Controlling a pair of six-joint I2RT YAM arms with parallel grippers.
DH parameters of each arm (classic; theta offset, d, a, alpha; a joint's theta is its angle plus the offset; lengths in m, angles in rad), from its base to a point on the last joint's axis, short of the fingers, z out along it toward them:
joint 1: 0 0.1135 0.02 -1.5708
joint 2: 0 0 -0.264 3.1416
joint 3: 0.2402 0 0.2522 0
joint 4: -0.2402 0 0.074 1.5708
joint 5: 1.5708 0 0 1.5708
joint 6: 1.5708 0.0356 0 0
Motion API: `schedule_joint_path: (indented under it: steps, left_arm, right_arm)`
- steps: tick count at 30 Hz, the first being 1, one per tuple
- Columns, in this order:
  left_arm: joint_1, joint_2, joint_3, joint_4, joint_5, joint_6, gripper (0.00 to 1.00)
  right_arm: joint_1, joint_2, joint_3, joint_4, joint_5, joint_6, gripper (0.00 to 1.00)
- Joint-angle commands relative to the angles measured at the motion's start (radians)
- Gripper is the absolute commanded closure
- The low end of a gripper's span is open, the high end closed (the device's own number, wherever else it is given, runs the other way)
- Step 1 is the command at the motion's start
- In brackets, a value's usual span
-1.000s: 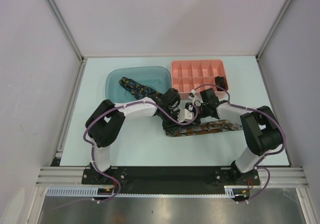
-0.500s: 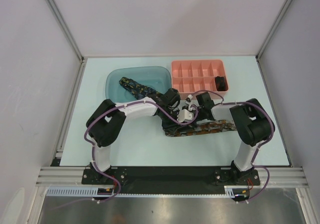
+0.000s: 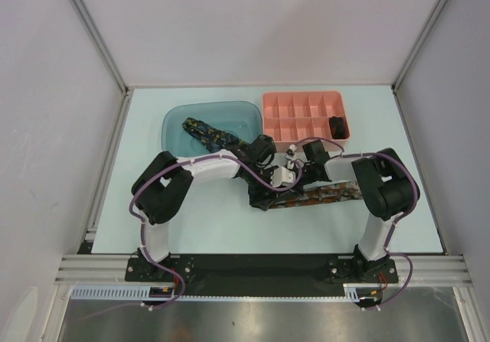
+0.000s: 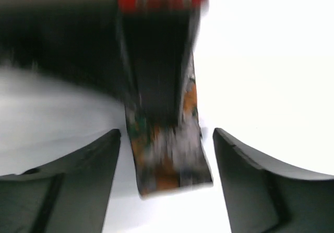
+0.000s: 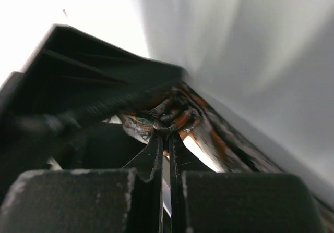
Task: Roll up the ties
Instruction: Roll the tie at the center of the board.
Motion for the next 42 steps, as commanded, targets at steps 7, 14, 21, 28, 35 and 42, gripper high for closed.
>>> schedule_joint_path:
  steps: [7, 14, 21, 28, 35, 42]
  left_arm:
    - [0.063, -0.191, -0.158, 0.212, 0.113, -0.149, 0.12]
    - [0.036, -0.132, -0.144, 0.287, 0.140, -0.197, 0.03]
    - [0.001, -0.082, -0.166, 0.355, 0.073, -0.231, 0.07]
    - [-0.012, -0.041, -0.124, 0.286, 0.030, -0.217, 0.47]
    - [0.017, -0.144, -0.081, 0.038, 0.004, -0.071, 0.68]
    - [0.045, -0.185, -0.104, 0.005, 0.005, 0.001, 0.42]
  right_arm:
    - [-0.051, -0.025, 0.011, -0.208, 0.225, -0.214, 1.00]
    - [-0.051, 0.000, 0.026, -0.229, 0.273, -0.242, 1.00]
    - [-0.054, 0.020, 0.045, -0.255, 0.324, -0.260, 1.00]
    - [-0.049, 0.044, 0.057, -0.252, 0.308, -0.245, 1.00]
    - [0.043, 0.049, 0.056, -0.111, 0.210, -0.101, 1.00]
    - [0.074, 0.072, 0.063, -0.028, 0.215, -0.029, 1.00]
